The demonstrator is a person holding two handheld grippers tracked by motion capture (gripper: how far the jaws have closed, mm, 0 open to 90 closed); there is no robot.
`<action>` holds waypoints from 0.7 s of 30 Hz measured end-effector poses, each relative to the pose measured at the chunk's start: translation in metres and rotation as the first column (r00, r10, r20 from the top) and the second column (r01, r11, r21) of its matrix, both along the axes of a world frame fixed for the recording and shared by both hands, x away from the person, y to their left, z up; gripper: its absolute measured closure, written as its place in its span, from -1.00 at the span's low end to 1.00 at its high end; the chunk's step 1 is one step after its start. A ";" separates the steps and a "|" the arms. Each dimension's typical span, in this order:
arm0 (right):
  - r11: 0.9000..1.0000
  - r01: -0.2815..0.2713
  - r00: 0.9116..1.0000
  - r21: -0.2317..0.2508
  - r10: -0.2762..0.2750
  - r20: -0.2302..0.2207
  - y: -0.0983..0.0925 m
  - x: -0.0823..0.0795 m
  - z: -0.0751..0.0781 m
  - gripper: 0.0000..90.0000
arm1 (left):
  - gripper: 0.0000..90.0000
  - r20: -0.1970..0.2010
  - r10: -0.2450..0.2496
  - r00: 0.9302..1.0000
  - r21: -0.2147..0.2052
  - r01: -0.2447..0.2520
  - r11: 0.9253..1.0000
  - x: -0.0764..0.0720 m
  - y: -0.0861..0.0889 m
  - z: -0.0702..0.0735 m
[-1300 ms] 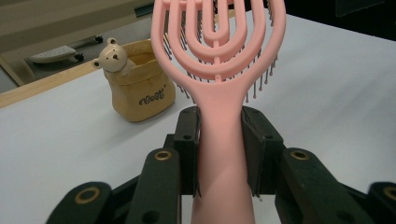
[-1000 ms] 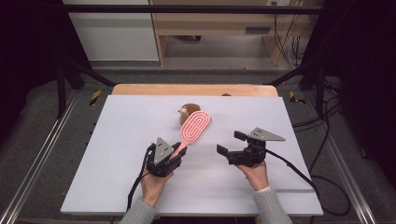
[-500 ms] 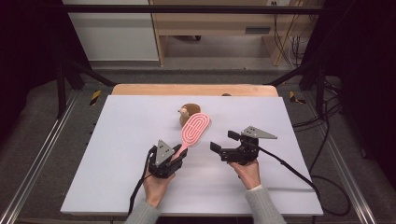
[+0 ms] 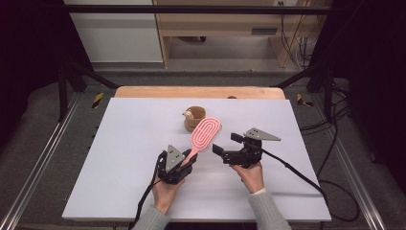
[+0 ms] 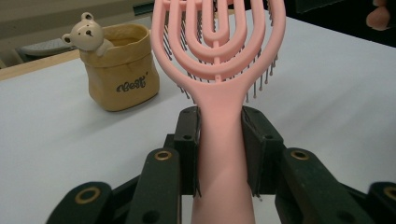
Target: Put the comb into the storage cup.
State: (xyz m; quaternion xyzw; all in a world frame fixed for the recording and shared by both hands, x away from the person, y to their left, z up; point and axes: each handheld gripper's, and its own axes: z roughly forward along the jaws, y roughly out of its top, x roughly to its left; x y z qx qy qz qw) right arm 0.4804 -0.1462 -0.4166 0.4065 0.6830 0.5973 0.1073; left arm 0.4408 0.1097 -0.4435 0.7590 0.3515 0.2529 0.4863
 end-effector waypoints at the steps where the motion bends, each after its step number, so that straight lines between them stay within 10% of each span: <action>1: 1.000 0.000 1.000 0.001 0.000 -0.002 0.001 0.000 0.000 -0.96 | 0.54 0.002 -0.002 1.000 0.000 0.002 1.000 -0.001 -0.001 0.000; 21: 1.000 0.013 0.997 0.026 -0.011 -0.073 0.011 0.007 -0.004 -0.88 | 0.54 0.027 -0.036 0.999 0.011 0.035 0.999 -0.010 -0.021 0.001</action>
